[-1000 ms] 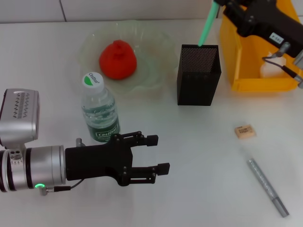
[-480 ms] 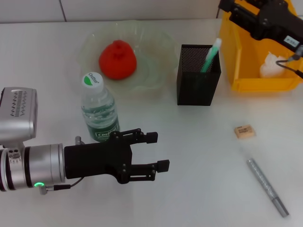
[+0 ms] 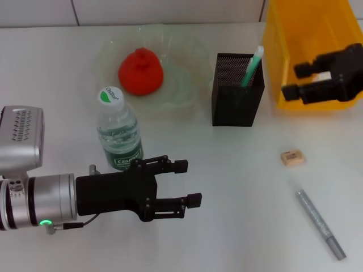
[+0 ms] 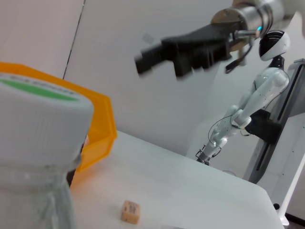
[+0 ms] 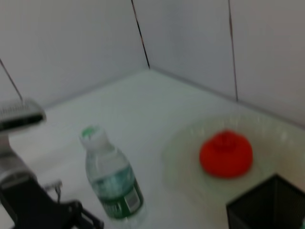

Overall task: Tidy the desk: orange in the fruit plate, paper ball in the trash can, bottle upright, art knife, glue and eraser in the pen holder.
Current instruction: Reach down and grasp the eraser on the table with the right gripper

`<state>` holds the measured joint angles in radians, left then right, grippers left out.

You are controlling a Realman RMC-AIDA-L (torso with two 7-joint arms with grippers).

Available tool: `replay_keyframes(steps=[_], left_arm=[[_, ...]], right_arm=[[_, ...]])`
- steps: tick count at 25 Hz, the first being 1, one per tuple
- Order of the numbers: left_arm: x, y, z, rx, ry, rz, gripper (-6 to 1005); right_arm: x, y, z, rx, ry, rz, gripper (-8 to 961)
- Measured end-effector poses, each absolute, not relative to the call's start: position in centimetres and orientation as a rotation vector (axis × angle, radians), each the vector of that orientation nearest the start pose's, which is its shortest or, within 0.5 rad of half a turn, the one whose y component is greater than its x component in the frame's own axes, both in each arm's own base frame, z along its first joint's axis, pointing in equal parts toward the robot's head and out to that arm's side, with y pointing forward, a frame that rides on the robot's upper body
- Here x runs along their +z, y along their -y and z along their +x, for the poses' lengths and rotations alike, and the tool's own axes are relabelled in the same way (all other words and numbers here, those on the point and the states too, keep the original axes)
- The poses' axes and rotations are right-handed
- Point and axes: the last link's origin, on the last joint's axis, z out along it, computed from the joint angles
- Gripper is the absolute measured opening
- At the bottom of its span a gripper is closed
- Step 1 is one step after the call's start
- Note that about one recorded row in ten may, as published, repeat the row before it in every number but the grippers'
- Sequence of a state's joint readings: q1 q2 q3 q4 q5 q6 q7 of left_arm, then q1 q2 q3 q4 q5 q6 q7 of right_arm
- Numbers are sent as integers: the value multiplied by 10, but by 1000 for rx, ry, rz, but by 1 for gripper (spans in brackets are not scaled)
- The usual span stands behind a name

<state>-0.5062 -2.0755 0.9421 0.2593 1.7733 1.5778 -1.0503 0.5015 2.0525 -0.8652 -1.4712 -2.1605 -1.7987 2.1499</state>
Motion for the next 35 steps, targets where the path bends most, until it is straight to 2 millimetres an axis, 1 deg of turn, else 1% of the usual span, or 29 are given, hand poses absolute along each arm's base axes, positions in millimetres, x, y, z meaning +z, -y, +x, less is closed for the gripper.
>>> replay_keyframes(steps=[2, 5, 8, 11, 13, 18, 20, 24, 25, 29, 35], left_arm=[[-71, -265, -265, -928, 602, -2878, 802], [-72, -264, -265, -929, 605, -2878, 802], [-72, -263, -265, -932, 607, -2876, 802], [-72, -263, -265, -932, 609, -2874, 802], [-72, -263, -266, -928, 608, -2873, 802], [-72, -264, -266, -924, 595, -2874, 802], [-72, -264, -266, -925, 596, -2872, 802], [-72, -264, -266, -926, 598, -2871, 802], [-73, -264, -266, -926, 598, -2871, 802], [-73, -264, -266, -927, 600, -2869, 802], [-73, -263, -266, -928, 601, -2868, 802]], right_arm=[[100, -335, 177, -16, -833, -2703, 642], [93, -340, 172, -281, -989, -2605, 642], [78, -343, 171, -448, -1074, -2528, 641], [60, -346, 177, -581, -1090, -2463, 641], [49, -349, 183, -634, -1100, -2436, 641], [23, -359, 198, -670, -1121, -2406, 641], [20, -361, 199, -668, -1119, -2405, 642], [2, -364, 202, -699, -1107, -2420, 642], [2, -364, 202, -699, -1107, -2420, 642], [-8, -366, 202, -699, -1102, -2440, 642], [-13, -367, 204, -704, -1108, -2442, 636]])
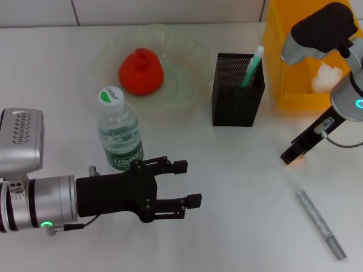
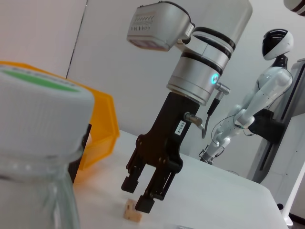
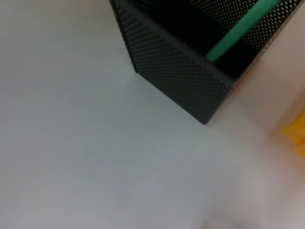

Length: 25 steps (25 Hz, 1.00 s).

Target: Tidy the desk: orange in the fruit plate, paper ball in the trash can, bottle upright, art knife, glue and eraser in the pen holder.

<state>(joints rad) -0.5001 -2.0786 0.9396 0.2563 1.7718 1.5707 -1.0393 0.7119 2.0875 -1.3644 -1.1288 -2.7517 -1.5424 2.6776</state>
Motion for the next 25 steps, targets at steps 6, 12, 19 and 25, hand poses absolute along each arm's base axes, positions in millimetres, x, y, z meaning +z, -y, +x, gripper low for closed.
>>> replay_keyframes(steps=[6, 12, 19, 25], left_arm=[[-73, -263, -266, -929, 600, -2868, 802], [-73, -264, -266, -929, 600, -2867, 802], [-73, -264, -266, -923, 601, -2866, 802], [-73, -265, -266, -920, 602, -2864, 802]], right_arm=[[-23, -367, 206, -706, -1098, -2457, 605], [-24, -367, 207, -705, -1100, -2457, 575], [-26, -366, 209, -715, -1107, -2458, 539], [-26, -366, 209, -716, -1105, -2459, 502]])
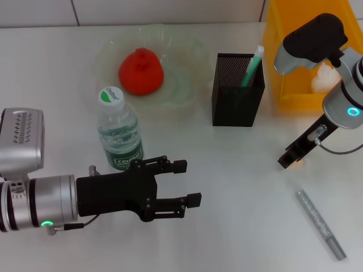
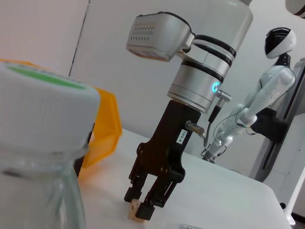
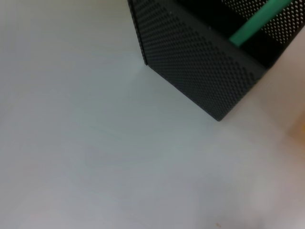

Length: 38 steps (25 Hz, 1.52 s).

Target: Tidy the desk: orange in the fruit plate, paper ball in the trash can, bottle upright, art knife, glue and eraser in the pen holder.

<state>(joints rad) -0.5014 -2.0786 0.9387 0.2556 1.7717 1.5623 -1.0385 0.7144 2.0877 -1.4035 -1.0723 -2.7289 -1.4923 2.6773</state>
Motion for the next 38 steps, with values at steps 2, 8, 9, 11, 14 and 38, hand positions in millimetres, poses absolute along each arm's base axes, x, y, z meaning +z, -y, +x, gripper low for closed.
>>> replay_keyframes(steps=[2, 8, 9, 11, 14, 38], left_arm=[[-74, -264, -266, -920, 606, -2864, 802], [-74, -264, -267, -918, 606, -2864, 802], [-74, -264, -267, -918, 606, -2864, 802], [-73, -264, -267, -917, 607, -2864, 802], [-73, -264, -267, -918, 606, -2863, 802], [-73, -265, -265, -932, 603, -2862, 802]], right_arm=[[-25, -366, 209, -715, -1104, -2459, 479], [-20, -366, 205, -660, -1096, -2468, 443], [-18, -365, 203, -635, -1094, -2480, 442], [-9, -362, 195, -554, -1088, -2515, 442], [19, -360, 182, -340, -1082, -2569, 441], [37, -423, 158, 266, -1077, -2575, 436]])
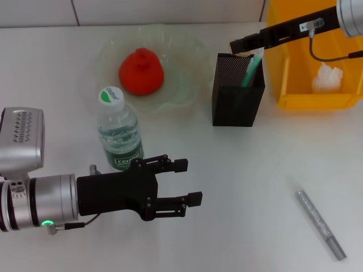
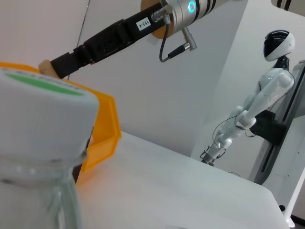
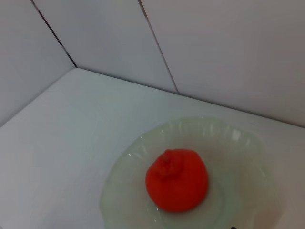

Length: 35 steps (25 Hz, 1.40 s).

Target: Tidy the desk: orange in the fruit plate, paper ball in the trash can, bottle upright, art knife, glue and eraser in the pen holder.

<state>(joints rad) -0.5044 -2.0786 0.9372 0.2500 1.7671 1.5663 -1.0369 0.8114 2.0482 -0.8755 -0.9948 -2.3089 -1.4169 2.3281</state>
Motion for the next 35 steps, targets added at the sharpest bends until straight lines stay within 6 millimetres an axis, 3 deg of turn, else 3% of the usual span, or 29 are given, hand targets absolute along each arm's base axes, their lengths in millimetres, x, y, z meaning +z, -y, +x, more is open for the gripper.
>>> replay_keyframes(steps=[18, 24, 27, 32, 35], left_arm=[[-73, -266, -264, -934, 595, -2866, 802], [-73, -266, -263, -936, 595, -2866, 802], [-73, -266, -263, -938, 597, -2863, 802], [-71, -267, -264, -943, 600, -2857, 802], [-71, -266, -264, -944, 601, -2855, 802]], right_arm=[[38, -420, 164, 261, -1088, -2576, 486], [46, -416, 161, 282, -1059, -2572, 652], [58, -404, 152, 284, -1015, -2624, 652], [73, -376, 141, 15, -1018, -2691, 651], [69, -359, 143, -203, -1056, -2654, 651]])
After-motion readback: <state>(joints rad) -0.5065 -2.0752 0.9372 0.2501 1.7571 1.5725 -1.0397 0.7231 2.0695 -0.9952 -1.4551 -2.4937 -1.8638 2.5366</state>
